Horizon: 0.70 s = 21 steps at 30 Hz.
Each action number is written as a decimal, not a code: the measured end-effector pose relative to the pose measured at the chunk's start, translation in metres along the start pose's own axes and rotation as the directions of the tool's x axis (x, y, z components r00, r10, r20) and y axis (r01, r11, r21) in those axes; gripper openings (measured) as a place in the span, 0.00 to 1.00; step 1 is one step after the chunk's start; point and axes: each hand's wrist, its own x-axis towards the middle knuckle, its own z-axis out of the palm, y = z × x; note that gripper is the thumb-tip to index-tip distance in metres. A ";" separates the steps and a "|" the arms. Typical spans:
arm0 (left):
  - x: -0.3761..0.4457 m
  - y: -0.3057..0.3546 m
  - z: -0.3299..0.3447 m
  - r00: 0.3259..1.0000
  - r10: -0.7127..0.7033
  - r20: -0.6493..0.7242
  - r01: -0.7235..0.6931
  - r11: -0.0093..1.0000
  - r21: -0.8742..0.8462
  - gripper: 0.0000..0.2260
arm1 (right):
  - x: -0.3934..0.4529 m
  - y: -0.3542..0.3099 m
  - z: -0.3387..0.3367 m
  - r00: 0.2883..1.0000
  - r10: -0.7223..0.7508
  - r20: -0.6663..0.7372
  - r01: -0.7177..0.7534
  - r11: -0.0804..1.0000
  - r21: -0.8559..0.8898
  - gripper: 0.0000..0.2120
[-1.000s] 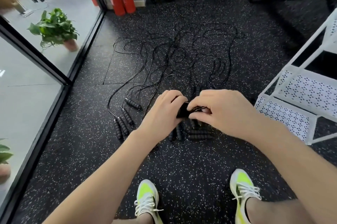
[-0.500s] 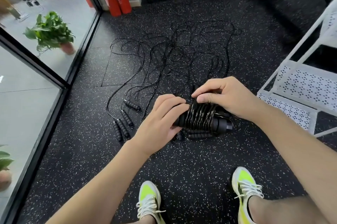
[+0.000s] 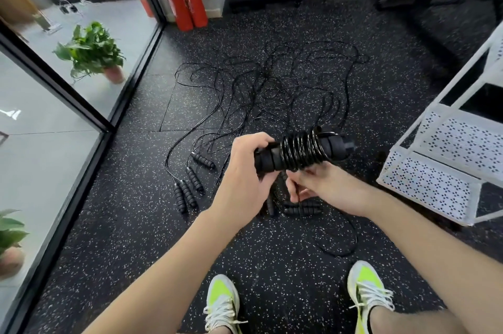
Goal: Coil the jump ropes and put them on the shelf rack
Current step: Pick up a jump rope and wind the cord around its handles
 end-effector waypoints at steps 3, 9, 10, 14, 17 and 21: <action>0.007 0.007 0.007 1.000 -0.017 -0.021 0.019 0.995 0.095 0.29 | -0.004 -0.007 0.016 0.999 0.035 -0.036 -0.043 0.972 -0.231 0.06; 0.018 -0.006 0.007 0.974 0.213 0.078 -0.227 0.924 0.307 0.30 | -0.025 -0.041 0.023 0.980 -0.046 -0.192 -0.095 0.745 -0.661 0.08; 0.019 -0.008 0.004 0.975 0.206 0.085 -0.223 0.927 0.301 0.30 | -0.026 -0.051 0.023 0.975 -0.088 -0.202 -0.088 0.686 -0.722 0.09; 0.016 -0.015 -0.003 0.973 0.186 0.137 -0.218 0.936 0.278 0.26 | -0.028 -0.081 0.025 0.956 -0.234 -0.177 -0.037 0.503 -0.864 0.10; 0.013 -0.015 -0.003 0.972 0.190 0.135 -0.218 0.946 0.241 0.19 | -0.025 -0.094 0.019 0.942 -0.328 -0.070 0.099 0.470 -0.877 0.11; 0.015 -0.011 -0.001 0.977 0.155 0.149 -0.179 0.969 0.168 0.18 | -0.016 -0.087 -0.006 0.912 -0.410 -0.015 0.204 0.483 -0.851 0.09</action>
